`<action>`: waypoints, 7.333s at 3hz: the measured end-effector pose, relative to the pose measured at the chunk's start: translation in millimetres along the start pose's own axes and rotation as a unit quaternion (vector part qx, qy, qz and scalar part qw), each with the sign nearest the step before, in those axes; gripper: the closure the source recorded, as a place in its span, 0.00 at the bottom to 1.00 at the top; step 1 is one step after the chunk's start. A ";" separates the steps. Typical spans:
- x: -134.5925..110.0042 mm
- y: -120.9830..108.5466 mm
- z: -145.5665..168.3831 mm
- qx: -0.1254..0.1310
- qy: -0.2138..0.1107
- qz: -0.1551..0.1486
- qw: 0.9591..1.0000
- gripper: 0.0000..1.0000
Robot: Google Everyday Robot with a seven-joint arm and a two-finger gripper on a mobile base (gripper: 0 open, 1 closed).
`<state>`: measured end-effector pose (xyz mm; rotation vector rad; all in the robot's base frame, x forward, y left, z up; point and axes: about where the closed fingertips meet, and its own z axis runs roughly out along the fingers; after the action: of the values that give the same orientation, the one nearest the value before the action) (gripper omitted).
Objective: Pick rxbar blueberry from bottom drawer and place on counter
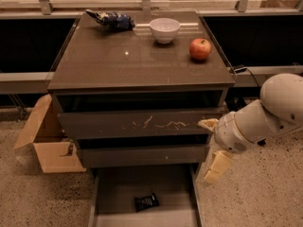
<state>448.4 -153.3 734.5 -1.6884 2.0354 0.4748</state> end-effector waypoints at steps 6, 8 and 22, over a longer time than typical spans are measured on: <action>69.5 29.0 243.9 -0.119 -0.093 -0.063 0.986 0.00; 86.3 38.6 300.0 -0.160 -0.110 -0.047 0.980 0.00; 189.3 -46.9 622.5 -0.132 -0.166 -0.126 0.969 0.96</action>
Offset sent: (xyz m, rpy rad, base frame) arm 0.0034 0.0086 -0.0260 0.0403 0.0350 0.0394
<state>542.1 11.4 110.3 -1.8409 1.5494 0.9035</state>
